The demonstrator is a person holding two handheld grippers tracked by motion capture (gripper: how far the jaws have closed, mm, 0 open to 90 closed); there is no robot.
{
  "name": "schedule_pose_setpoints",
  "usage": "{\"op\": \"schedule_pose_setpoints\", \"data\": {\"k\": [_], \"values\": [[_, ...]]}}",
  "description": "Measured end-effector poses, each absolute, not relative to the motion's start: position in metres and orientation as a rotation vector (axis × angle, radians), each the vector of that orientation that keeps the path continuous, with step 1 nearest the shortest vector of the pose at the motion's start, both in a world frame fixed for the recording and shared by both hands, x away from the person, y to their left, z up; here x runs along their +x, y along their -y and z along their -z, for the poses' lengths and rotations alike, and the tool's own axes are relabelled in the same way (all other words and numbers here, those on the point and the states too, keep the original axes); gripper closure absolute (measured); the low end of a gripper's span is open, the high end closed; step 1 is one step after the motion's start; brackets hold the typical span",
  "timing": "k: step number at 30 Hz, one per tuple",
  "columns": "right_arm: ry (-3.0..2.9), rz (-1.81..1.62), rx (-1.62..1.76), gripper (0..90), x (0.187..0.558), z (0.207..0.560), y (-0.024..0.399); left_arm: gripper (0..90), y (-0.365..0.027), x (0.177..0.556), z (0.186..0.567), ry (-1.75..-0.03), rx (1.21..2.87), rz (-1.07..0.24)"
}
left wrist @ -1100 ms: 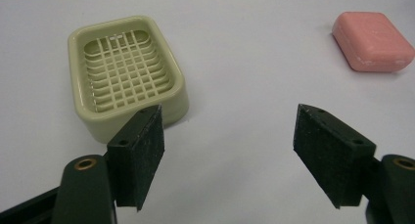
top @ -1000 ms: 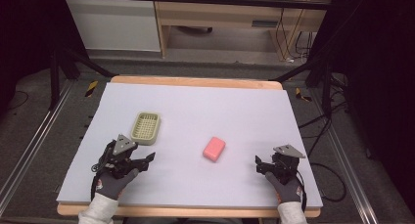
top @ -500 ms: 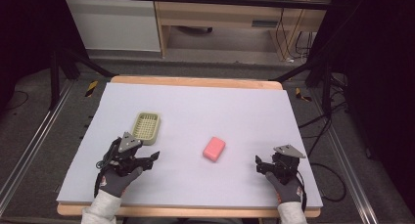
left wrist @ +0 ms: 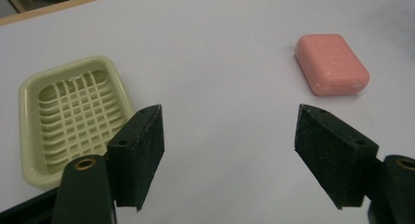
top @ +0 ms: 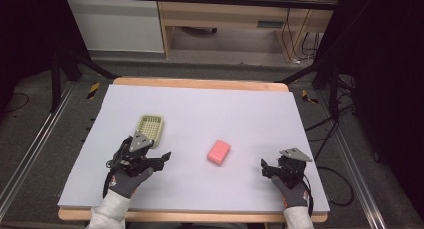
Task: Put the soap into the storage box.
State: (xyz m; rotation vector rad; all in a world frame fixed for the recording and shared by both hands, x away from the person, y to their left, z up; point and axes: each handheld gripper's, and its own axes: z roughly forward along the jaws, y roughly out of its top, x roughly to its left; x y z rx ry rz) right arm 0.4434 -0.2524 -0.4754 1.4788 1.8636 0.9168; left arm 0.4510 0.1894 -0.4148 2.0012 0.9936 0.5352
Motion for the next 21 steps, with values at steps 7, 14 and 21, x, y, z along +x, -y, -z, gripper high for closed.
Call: {"op": "schedule_pose_setpoints", "data": {"k": [7,14,21], "values": [[-1.863,-0.916,1.479,5.4,0.443,0.475,0.252,26.1,-0.179,0.453,0.413,-0.974,2.010,-0.520],[-1.864,-0.912,1.481,5.4,0.444,0.476,0.252,25.8,-0.163,0.457,0.411,-0.949,2.027,-0.507],[-1.866,-0.907,1.481,5.4,0.444,0.476,0.251,25.5,-0.149,0.460,0.407,-0.928,2.045,-0.501]]}}
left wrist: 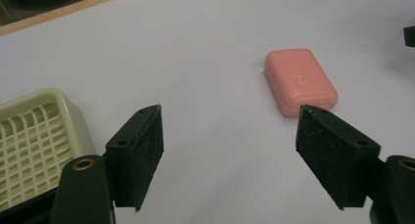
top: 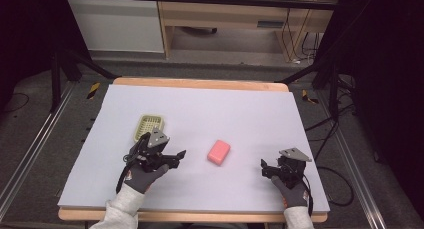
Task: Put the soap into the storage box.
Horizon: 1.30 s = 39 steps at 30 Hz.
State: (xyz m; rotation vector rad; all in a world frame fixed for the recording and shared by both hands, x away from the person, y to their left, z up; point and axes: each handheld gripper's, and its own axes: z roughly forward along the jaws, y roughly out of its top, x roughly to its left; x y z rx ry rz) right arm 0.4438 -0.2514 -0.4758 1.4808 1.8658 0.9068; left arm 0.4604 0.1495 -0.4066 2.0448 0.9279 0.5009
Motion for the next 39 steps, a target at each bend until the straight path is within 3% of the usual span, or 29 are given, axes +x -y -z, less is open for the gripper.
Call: {"op": "schedule_pose_setpoints", "data": {"k": [39], "values": [[-1.863,-0.899,1.487,5.4,0.444,0.476,0.252,24.4,-0.083,0.483,0.411,-0.864,2.121,-0.463]]}}
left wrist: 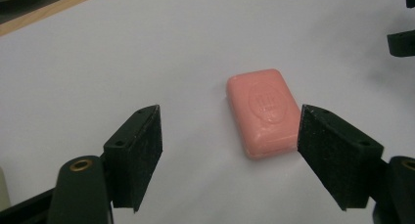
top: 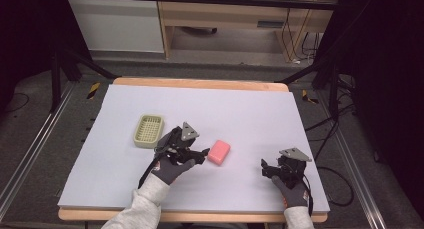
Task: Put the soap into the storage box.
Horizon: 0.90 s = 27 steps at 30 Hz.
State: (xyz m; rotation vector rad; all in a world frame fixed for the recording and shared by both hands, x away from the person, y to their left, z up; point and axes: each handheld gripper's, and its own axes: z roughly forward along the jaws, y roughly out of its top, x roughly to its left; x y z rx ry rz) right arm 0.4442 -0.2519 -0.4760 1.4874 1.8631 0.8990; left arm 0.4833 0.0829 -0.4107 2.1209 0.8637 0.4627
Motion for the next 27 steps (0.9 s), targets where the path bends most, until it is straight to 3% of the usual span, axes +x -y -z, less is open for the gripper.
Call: {"op": "schedule_pose_setpoints", "data": {"k": [27], "values": [[-1.866,-0.897,1.489,5.4,0.444,0.476,0.251,22.1,-0.046,0.498,0.428,-0.851,2.189,-0.431]]}}
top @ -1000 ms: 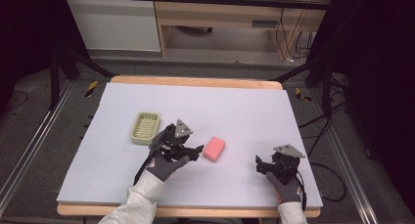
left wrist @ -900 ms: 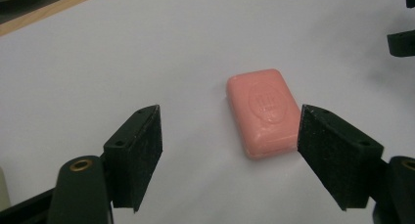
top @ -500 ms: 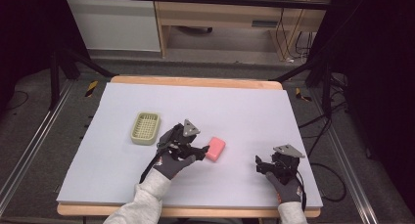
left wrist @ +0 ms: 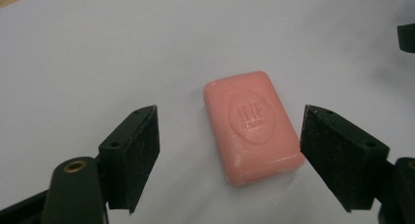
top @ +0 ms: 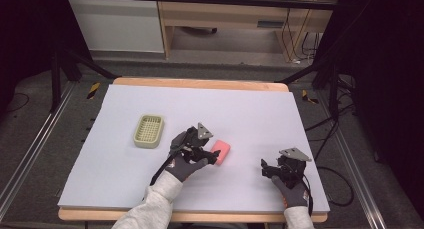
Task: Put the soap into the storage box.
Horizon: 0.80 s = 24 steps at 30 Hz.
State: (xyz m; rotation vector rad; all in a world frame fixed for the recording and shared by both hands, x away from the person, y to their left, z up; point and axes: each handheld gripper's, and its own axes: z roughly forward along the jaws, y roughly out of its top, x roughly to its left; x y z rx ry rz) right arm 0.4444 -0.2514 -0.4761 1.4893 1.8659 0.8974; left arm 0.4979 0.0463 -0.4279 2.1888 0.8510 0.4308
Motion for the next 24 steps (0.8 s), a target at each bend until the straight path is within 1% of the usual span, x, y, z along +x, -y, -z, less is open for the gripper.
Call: {"op": "schedule_pose_setpoints", "data": {"k": [9,24], "values": [[-1.868,-0.898,1.489,5.5,0.445,0.476,0.252,20.9,-0.034,0.501,0.433,-0.844,2.221,-0.427],[-1.872,-0.895,1.487,5.5,0.445,0.476,0.252,22.1,-0.020,0.509,0.440,-0.846,2.262,-0.409]]}}
